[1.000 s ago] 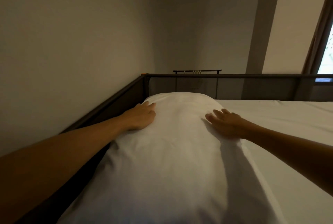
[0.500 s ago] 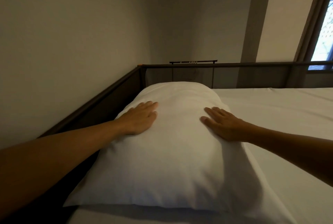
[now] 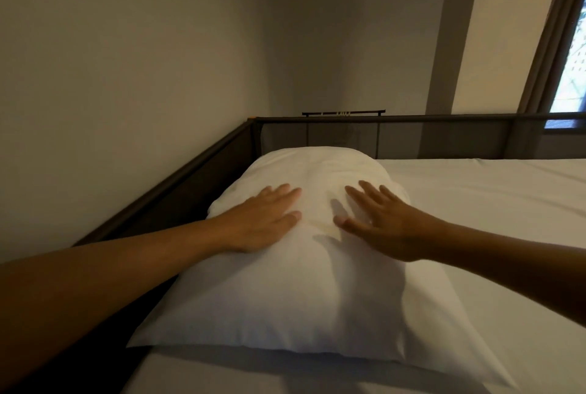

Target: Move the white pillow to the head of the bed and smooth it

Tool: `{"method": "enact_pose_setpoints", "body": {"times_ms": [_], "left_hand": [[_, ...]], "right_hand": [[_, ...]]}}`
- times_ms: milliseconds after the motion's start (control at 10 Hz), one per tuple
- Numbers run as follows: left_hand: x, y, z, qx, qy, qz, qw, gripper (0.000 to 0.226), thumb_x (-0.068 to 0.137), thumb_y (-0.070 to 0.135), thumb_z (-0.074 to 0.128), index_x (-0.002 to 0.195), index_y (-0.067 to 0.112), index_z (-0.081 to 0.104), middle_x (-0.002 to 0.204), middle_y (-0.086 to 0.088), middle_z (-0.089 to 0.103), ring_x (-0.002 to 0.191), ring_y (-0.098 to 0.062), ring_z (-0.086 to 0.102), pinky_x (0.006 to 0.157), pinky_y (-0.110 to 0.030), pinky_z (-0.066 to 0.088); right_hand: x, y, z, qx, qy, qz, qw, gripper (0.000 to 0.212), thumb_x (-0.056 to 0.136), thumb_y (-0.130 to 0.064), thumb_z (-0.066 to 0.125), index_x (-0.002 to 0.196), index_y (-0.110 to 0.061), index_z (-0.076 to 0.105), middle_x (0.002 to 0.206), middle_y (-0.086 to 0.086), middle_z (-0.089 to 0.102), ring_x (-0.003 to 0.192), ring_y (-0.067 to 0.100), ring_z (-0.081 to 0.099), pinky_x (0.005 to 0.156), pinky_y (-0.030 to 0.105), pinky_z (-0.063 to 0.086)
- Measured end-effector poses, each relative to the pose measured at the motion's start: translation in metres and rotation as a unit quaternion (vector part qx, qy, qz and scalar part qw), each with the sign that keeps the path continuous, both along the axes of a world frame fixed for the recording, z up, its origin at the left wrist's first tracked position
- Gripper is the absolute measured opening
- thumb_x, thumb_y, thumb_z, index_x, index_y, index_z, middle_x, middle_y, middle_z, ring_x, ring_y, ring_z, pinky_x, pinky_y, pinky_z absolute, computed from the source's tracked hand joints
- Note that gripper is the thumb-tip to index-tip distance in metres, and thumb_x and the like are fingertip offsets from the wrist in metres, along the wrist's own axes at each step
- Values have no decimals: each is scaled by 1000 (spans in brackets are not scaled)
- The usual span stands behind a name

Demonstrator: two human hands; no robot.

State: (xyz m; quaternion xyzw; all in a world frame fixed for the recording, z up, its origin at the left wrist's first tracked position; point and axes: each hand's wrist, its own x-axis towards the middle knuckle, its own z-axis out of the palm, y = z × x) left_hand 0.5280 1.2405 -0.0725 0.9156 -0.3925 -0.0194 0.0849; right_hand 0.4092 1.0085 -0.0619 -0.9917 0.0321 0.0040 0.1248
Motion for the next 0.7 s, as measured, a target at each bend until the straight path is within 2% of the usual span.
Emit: {"method": "enact_pose_setpoints", "body": {"times_ms": [200, 300, 400, 500, 600, 700], "left_hand": [[7, 19, -7, 27, 6, 28, 999, 74, 86, 72, 14, 150, 39, -3, 162, 9, -7, 148, -18, -6, 116, -39, 1], [16, 38, -5, 34, 31, 84, 995, 77, 86, 72, 16, 151, 36, -1, 162, 6, -5, 149, -18, 0, 117, -40, 4], [25, 50, 9, 40, 65, 140, 987, 77, 89, 69, 21, 153, 29, 4, 163, 1, 5, 148, -24, 13, 116, -38, 11], [18, 57, 43, 126, 37, 150, 980, 71, 91, 61, 33, 149, 20, 29, 156, -6, 33, 140, -26, 34, 113, -33, 25], [-3, 63, 90, 178, -4, 84, 980, 51, 91, 52, 45, 130, 21, 56, 131, -1, 61, 115, -19, 57, 99, -31, 41], [-23, 79, 124, 65, 43, 71, 994, 42, 83, 60, 52, 121, 43, 57, 111, 18, 67, 97, -4, 66, 86, -23, 50]], "right_hand": [[-9, -2, -21, -22, 28, 35, 999, 105, 61, -92, 14, 149, -39, -9, 161, -5, -15, 146, 28, -12, 114, 53, 4], [-17, -14, -20, -5, 84, -5, 996, 113, 57, -94, 18, 149, -36, -11, 161, -1, -13, 147, 29, -5, 115, 50, 7], [-22, -26, -10, 0, 141, -47, 989, 116, 58, -91, 21, 150, -29, -11, 162, 2, -7, 147, 30, 10, 115, 47, 15], [-31, -27, 9, -3, 171, -57, 984, 113, 60, -86, 21, 152, -26, -7, 162, 3, 4, 145, 28, 19, 114, 45, 16], [-45, -27, 35, -27, 165, -47, 985, 106, 59, -83, 25, 151, -35, 6, 159, -1, 21, 141, 26, 29, 113, 43, 21], [-63, -29, 60, -39, 70, -5, 997, 95, 55, -85, 37, 143, -50, 27, 151, -16, 36, 135, 12, 38, 111, 37, 26]]}}
